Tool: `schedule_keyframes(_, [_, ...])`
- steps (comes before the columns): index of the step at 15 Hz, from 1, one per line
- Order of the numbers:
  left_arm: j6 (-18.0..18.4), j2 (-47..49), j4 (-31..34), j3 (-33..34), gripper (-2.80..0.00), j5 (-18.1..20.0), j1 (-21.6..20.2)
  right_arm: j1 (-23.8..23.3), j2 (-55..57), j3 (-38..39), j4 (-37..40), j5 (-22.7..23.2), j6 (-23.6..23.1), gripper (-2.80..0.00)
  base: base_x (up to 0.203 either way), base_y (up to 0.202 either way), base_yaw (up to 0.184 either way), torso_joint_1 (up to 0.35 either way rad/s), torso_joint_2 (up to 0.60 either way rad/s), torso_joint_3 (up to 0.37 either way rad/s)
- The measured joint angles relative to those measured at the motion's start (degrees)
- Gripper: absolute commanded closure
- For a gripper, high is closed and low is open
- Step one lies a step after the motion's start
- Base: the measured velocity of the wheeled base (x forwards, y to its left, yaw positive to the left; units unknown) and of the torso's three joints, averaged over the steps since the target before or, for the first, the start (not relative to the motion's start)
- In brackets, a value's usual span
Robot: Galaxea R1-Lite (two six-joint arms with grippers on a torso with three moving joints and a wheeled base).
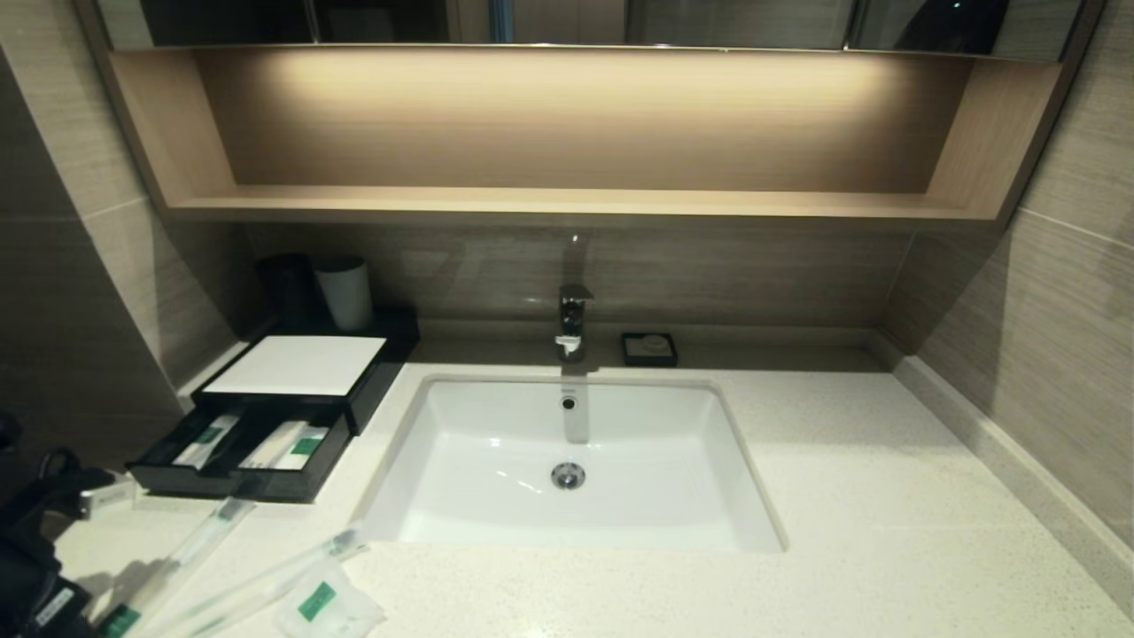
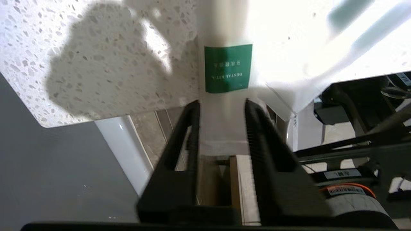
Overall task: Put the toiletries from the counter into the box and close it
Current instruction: Pick up the bathroom toiletry
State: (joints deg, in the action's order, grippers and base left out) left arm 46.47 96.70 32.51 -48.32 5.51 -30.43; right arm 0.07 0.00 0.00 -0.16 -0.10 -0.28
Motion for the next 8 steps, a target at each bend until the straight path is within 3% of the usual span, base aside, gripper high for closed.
schedule_keyframes(2, [0.23, -0.12, -2.72, 1.40, -2.80, -0.09, 0.04, 0.00, 0.00, 0.00, 0.00, 0.00, -0.01, 0.00, 0.000, 0.000, 0.000, 0.000, 0.00, 0.000])
schedule_keyframes(8, [0.27, -0.64, -2.71, 2.00, -2.80, 0.00, 0.04, 0.00, 0.00, 0.00, 0.02, 0.00, -0.02, 0.00, 0.000, 0.000, 0.000, 0.000, 0.00, 0.000])
